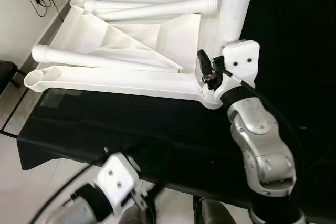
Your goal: Building children table
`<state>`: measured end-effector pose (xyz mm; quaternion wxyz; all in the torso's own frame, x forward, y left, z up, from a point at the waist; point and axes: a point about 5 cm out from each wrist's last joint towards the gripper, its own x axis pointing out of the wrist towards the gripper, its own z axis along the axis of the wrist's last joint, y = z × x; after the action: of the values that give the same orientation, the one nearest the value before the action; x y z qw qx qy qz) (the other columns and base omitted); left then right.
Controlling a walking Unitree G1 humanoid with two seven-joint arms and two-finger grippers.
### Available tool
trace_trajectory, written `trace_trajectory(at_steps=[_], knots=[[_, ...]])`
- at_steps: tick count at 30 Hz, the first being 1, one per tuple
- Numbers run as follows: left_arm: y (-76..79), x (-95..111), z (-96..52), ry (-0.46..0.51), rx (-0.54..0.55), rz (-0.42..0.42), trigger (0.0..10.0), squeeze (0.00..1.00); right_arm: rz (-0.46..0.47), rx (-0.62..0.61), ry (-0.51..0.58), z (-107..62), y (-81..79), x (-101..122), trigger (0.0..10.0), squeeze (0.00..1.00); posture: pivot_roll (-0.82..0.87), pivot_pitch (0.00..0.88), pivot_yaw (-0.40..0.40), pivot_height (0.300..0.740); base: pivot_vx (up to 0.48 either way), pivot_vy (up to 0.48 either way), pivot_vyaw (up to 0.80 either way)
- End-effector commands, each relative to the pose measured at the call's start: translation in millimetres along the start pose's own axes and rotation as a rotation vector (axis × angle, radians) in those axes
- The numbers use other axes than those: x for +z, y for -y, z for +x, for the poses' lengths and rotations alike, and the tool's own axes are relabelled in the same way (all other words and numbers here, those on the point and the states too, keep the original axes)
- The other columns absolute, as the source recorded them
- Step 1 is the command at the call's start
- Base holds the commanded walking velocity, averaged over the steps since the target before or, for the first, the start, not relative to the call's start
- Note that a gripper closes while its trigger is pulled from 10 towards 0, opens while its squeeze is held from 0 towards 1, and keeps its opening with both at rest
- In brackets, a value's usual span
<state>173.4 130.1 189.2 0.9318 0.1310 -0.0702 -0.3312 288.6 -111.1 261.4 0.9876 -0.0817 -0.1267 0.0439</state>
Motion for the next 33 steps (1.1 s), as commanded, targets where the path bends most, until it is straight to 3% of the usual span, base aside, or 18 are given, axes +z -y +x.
trace_trajectory(at_steps=[1, 3, 5, 7, 8, 11, 13, 16, 19, 20, 21, 25, 28, 30, 33], knots=[[-7.9, -1, -1.6, -0.002, 0.044, -0.022, 10.0, 0.00, -0.020, -0.023, -0.228, -4.9, -2.2, -43, 10.0, 0.00, 0.06, 0.258, 0.086, 0.740, 0.000, 0.000, 0.00], [-28.6, 13, 3.7, 0.072, 0.098, -0.022, 10.0, 0.00, -0.020, -0.024, -0.226, -5.0, -5.2, -45, 10.0, 0.00, 0.06, 0.247, 0.090, 0.740, 0.000, 0.000, 0.00], [-35.1, 17, 5.2, 0.096, 0.111, -0.021, 10.0, 0.00, -0.020, -0.023, -0.226, -4.5, -6.3, -45, 10.0, 0.00, 0.06, 0.240, 0.093, 0.740, 0.000, 0.000, 0.00], [-59.1, 43, 13.2, 0.213, 0.124, -0.021, 10.0, 0.00, -0.017, -0.016, -0.227, -6.2, -8.7, -49, 10.0, 0.00, 0.07, 0.226, 0.105, 0.740, 0.000, 0.000, 0.00], [-59.1, 43, 13.2, 0.213, 0.124, -0.021, 10.0, 0.00, -0.017, -0.016, -0.227, -6.2, -8.7, -49, 10.0, 0.00, 0.07, 0.226, 0.105, 0.740, 0.000, 0.000, 0.00], [-75.8, 83, 29.1, 0.378, 0.023, -0.042, 10.0, 0.00, -0.003, 0.014, -0.229, -14.8, -18.5, -53, 10.0, 0.00, 0.06, 0.204, 0.124, 0.740, 0.000, 0.000, 0.00], [-77.8, 92, 33.4, 0.415, -0.013, -0.050, 10.0, 0.00, 0.002, 0.027, -0.228, -17.8, -22.5, -53, 10.0, 0.00, 0.06, 0.204, 0.124, 0.740, 0.000, 0.000, 0.00], [-83.6, 119, 52.6, 0.535, -0.146, -0.160, 10.0, 0.00, 0.026, 0.086, -0.236, -26.1, -38.7, -57, 10.0, 0.00, 0.06, 0.188, 0.141, 0.740, 0.000, 0.000, 0.00], [-83.0, 128, 63.8, 0.561, -0.235, -0.195, 10.0, 0.00, 0.034, 0.112, -0.229, -27.5, -45.0, -57, 10.0, 0.00, 0.06, 0.179, 0.150, 0.740, 0.000, 0.000, 0.00], [-81.2, 137, 78.6, 0.564, -0.354, -0.229, 10.0, 0.00, 0.043, 0.134, -0.209, -26.6, -50.7, -54, 10.0, 0.00, 0.06, 0.174, 0.156, 0.740, 0.000, 0.000, 0.00], [-80.6, 140, 84.4, 0.561, -0.398, -0.242, 10.0, 0.00, 0.047, 0.139, -0.200, -25.7, -52.5, -53, 10.0, 0.00, 0.06, 0.174, 0.156, 0.740, 0.000, 0.000, 0.00], [-81.5, 145, 95.5, 0.544, -0.462, -0.270, 10.0, 0.00, 0.050, 0.144, -0.174, -22.7, -54.9, -49, 10.0, 0.00, 0.05, 0.170, 0.163, 0.740, 0.000, 0.000, 0.00], [-88.5, 152, 119.0, 0.490, -0.547, -0.347, 10.0, 0.00, 0.061, 0.155, -0.133, -20.9, -59.2, -41, 10.0, 0.00, 0.05, 0.167, 0.175, 0.740, 0.000, 0.000, 0.00], [-91.9, 152, 131.7, 0.460, -0.550, -0.373, 10.0, 0.00, 0.068, 0.164, -0.122, -21.7, -61.8, -39, 10.0, 0.00, 0.05, 0.165, 0.178, 0.740, 0.000, 0.000, 0.00], [-93.4, 152, 136.9, 0.443, -0.548, -0.396, 10.0, 0.00, 0.069, 0.168, -0.117, -22.5, -63.1, -38, 10.0, 0.00, 0.05, 0.165, 0.182, 0.740, 0.000, 0.000, 0.00]])
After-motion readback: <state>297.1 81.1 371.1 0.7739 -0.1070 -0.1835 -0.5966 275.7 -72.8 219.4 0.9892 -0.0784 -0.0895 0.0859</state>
